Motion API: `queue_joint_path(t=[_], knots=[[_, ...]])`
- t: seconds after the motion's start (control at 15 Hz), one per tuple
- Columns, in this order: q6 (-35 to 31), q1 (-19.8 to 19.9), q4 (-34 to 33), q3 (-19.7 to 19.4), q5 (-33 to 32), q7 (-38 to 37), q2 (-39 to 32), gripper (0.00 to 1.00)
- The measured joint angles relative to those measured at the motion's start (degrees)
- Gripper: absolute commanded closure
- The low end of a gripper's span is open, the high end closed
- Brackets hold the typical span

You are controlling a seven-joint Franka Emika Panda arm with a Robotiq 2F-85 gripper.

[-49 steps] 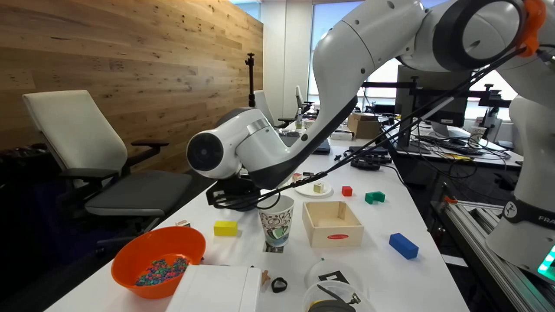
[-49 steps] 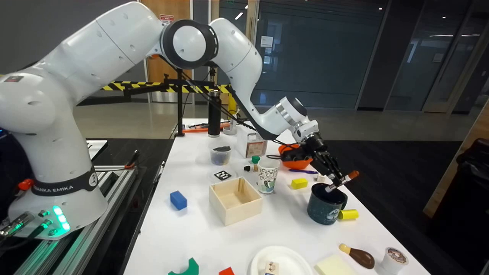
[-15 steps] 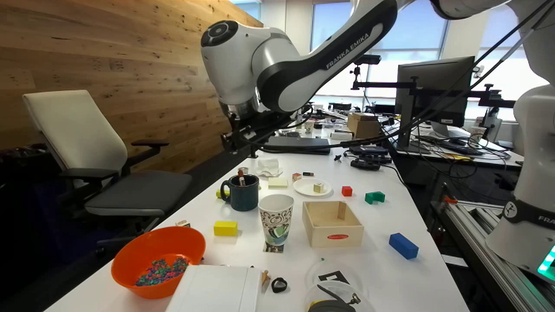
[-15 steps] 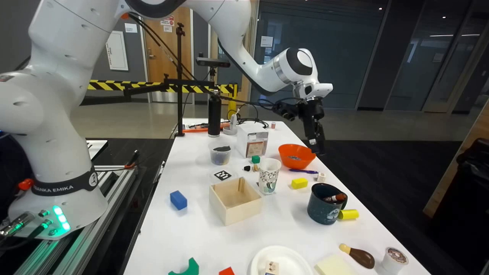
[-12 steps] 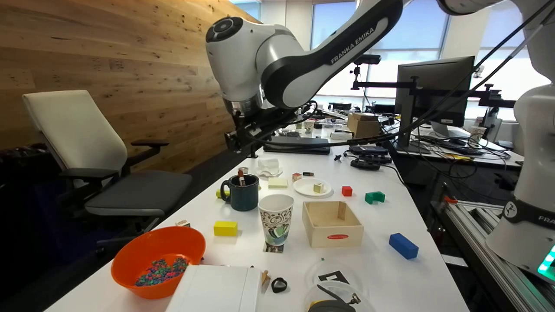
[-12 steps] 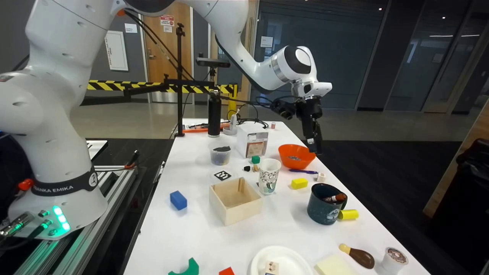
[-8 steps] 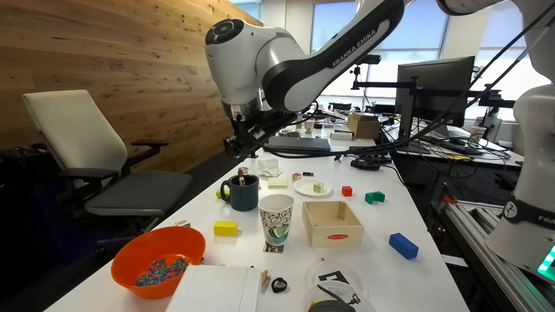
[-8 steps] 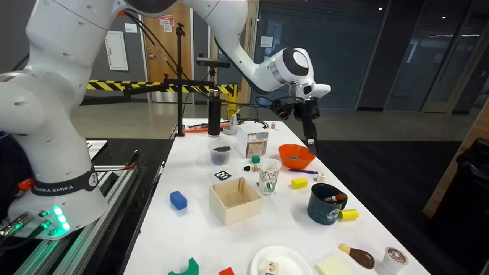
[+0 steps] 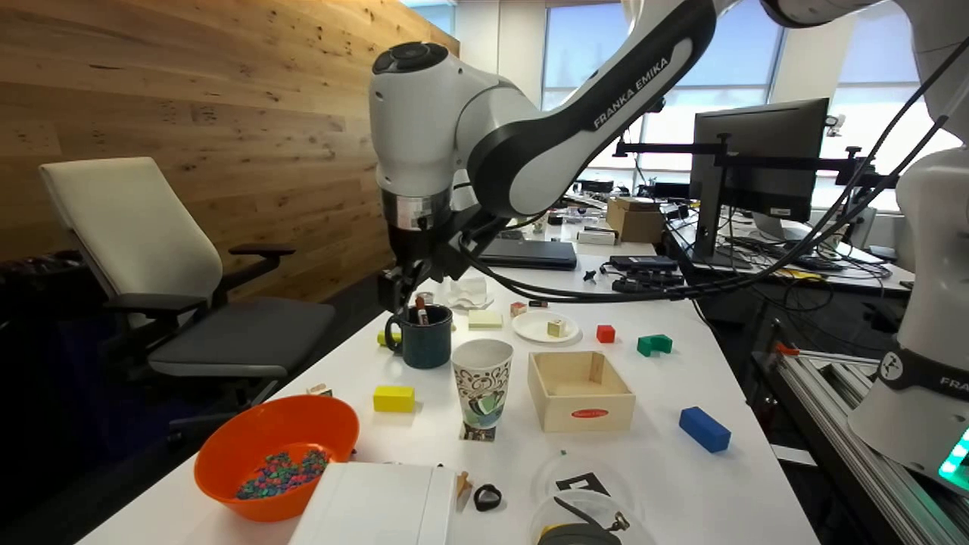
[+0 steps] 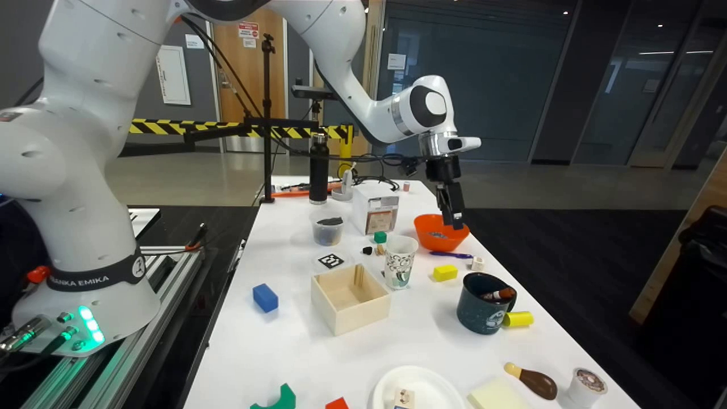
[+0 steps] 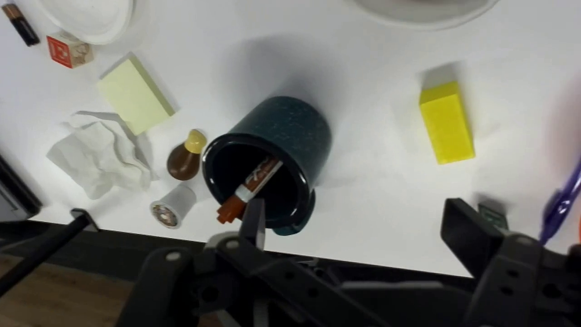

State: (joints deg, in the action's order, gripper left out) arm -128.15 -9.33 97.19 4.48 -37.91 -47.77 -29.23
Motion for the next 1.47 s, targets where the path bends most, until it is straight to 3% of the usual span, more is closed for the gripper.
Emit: queue_joint_path(t=[0.33, 0.67, 0.93, 1.47], knots=[[-8.2, 2.4, 5.0, 0.0, 12.8, 17.0, 0.2, 0.0], [-7.4, 4.7, 8.1, 0.1, 26.4, 33.7, 1.1, 0.0], [-4.7, 5.0, 8.1, -0.1, 28.7, 39.0, 2.2, 0.0], [-3.2, 4.3, 8.1, -0.5, 28.5, 39.5, 3.1, 0.0]])
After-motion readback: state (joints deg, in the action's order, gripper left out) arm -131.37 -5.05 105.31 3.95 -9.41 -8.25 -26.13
